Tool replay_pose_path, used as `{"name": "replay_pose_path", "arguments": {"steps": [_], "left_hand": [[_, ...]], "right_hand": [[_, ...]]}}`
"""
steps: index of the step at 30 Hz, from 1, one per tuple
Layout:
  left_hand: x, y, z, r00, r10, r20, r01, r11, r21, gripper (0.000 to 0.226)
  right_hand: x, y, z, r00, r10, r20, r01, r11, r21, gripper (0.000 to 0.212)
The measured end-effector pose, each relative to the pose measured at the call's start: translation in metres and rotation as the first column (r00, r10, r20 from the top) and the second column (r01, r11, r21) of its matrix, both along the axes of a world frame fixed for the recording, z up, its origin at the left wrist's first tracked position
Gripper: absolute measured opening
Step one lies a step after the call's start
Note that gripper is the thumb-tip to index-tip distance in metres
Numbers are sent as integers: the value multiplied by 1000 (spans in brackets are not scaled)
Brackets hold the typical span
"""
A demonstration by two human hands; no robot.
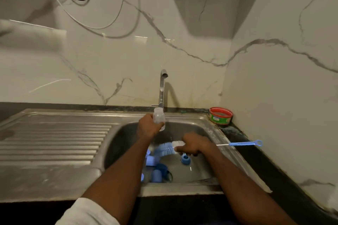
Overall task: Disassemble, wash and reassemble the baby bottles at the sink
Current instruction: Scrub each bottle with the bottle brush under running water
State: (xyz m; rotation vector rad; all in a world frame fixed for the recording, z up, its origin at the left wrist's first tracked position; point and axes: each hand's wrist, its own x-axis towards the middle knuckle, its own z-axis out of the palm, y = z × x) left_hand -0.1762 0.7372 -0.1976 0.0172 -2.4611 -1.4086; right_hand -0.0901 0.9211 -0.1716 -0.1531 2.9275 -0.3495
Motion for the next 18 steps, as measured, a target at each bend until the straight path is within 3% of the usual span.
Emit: {"name": "replay_pose_path", "arguments": {"steps": [8, 12, 18], "left_hand": [[2, 11, 0, 993, -106, -52, 106, 994, -6, 44], [-8, 10, -5, 991, -71, -115, 68, 997, -25, 55], [-9, 8, -2, 978, -24, -205, 20, 1000, -21, 53]], "right_hand": [[-5, 6, -4, 997, -60, -57, 59, 998, -10, 28], [-9, 10, -8, 997, -72, -40, 71, 997, -25, 27], [-6, 13, -4, 997, -68, -36, 66, 997, -51, 25]]}}
